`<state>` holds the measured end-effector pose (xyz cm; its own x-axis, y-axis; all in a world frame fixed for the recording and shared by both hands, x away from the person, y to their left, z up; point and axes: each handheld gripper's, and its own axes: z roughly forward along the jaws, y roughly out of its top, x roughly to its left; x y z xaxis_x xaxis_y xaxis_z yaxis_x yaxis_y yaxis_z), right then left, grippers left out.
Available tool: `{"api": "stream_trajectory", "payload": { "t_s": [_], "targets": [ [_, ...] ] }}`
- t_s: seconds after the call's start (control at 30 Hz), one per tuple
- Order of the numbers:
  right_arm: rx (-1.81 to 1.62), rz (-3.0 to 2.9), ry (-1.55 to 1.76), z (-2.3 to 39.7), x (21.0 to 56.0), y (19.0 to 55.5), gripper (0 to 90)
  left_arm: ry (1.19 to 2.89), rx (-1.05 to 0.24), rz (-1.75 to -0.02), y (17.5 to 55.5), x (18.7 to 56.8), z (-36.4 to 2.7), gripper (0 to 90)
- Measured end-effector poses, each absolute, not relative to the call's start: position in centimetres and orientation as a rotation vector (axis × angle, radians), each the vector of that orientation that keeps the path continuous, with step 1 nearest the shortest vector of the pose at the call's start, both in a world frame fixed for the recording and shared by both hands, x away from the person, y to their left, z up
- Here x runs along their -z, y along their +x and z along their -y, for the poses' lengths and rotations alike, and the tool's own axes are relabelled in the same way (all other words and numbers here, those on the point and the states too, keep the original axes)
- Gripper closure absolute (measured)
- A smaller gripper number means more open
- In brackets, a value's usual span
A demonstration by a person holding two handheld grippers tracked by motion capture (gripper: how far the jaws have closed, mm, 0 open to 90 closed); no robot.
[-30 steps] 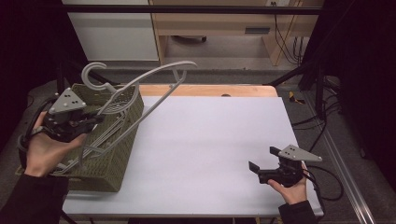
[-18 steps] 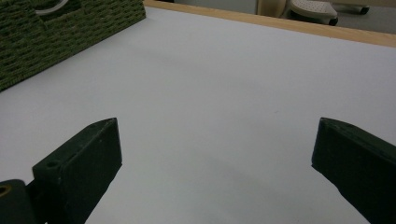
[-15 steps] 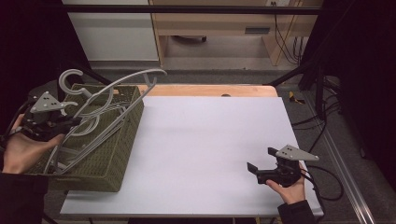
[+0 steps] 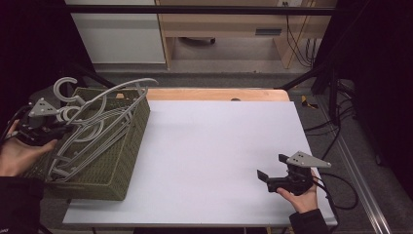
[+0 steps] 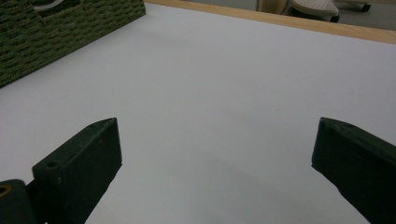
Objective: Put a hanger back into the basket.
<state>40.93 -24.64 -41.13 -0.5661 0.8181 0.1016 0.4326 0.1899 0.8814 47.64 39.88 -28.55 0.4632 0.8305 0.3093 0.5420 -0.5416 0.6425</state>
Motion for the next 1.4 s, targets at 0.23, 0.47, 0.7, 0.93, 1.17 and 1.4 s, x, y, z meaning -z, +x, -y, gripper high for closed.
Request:
{"api": "stream_trajectory", "payload": {
  "t_s": [0.23,0.47,0.7,0.93,1.17,1.4],
  "targets": [
    [-1.328,-2.086,1.174,24.6,41.2,41.0,1.8,2.27,-0.854,-1.203,48.4,30.0,-41.7,82.0],
    [-1.328,-2.091,1.17,24.5,41.3,41.0,1.8,2.289,-0.874,-1.257,48.3,31.0,-43.2,82.0],
    [-1.317,-2.1,1.175,24.4,41.3,41.0,1.8,2.301,-0.869,-1.276,48.5,31.9,-43.9,81.9],
    [-1.324,-2.103,1.176,24.4,41.3,41.0,1.9,2.338,-0.845,-1.302,49.0,33.5,-43.7,81.9],
    [-1.318,-2.112,1.17,24.4,41.4,41.0,1.9,2.401,-0.779,-1.308,49.7,34.9,-42.8,81.5],
    [-1.321,-2.11,1.173,24.4,41.3,41.0,2.0,2.391,-0.725,-1.336,50.1,35.9,-42.9,80.8]
  ]
}}
